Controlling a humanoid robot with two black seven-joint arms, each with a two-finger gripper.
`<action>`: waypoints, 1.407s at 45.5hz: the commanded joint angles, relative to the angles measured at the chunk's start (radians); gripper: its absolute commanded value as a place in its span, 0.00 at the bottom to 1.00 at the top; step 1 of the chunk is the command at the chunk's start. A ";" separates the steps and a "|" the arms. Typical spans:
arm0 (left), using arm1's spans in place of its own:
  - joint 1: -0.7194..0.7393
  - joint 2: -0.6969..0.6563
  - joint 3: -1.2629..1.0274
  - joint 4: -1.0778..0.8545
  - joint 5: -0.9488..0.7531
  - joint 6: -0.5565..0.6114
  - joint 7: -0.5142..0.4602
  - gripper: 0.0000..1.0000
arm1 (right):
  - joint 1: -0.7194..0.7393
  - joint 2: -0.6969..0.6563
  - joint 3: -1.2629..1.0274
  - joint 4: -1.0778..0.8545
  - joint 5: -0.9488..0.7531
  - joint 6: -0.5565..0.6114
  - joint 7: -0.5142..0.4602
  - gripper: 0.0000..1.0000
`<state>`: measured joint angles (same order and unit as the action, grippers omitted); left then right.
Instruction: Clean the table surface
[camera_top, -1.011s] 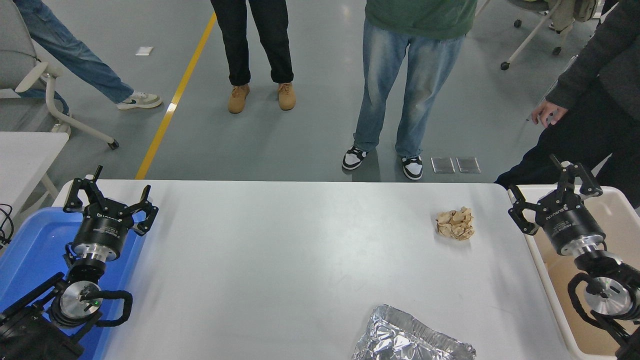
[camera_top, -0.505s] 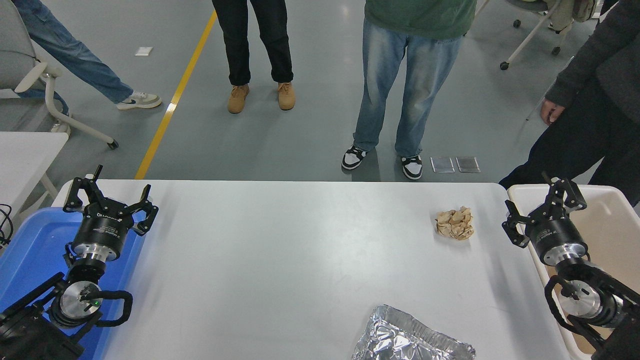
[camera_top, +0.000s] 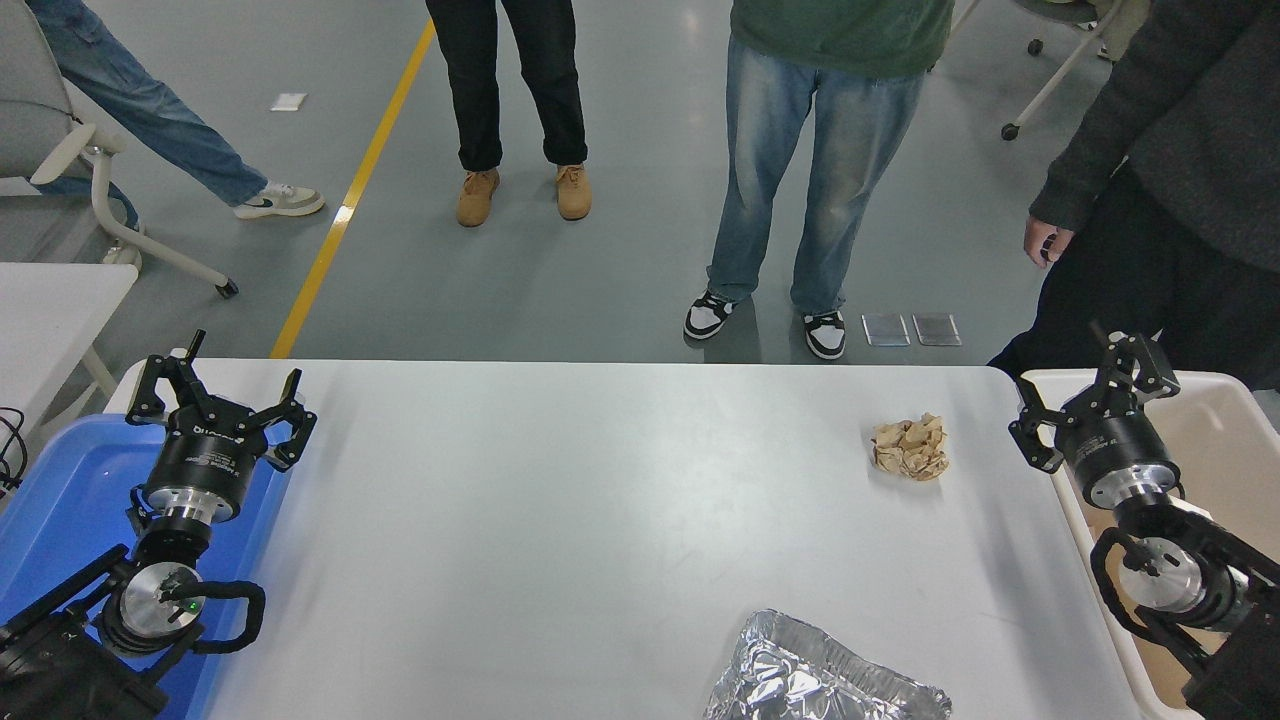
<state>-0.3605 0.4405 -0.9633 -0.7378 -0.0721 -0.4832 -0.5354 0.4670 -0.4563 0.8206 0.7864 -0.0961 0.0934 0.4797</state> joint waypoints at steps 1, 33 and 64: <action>0.000 0.001 0.000 0.000 0.000 0.000 0.000 0.99 | 0.004 -0.045 -0.006 0.063 -0.014 0.002 -0.050 0.99; 0.000 0.000 0.000 0.000 0.000 0.000 0.000 0.99 | 0.078 -0.320 -0.244 0.444 -0.298 0.043 -0.293 0.99; 0.000 0.000 0.000 0.000 0.000 0.000 0.000 0.99 | 0.518 -0.374 -0.836 0.629 -0.717 0.112 -0.299 0.99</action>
<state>-0.3604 0.4407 -0.9633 -0.7379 -0.0719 -0.4832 -0.5353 0.8130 -0.8302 0.2064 1.3626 -0.7054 0.1922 0.1883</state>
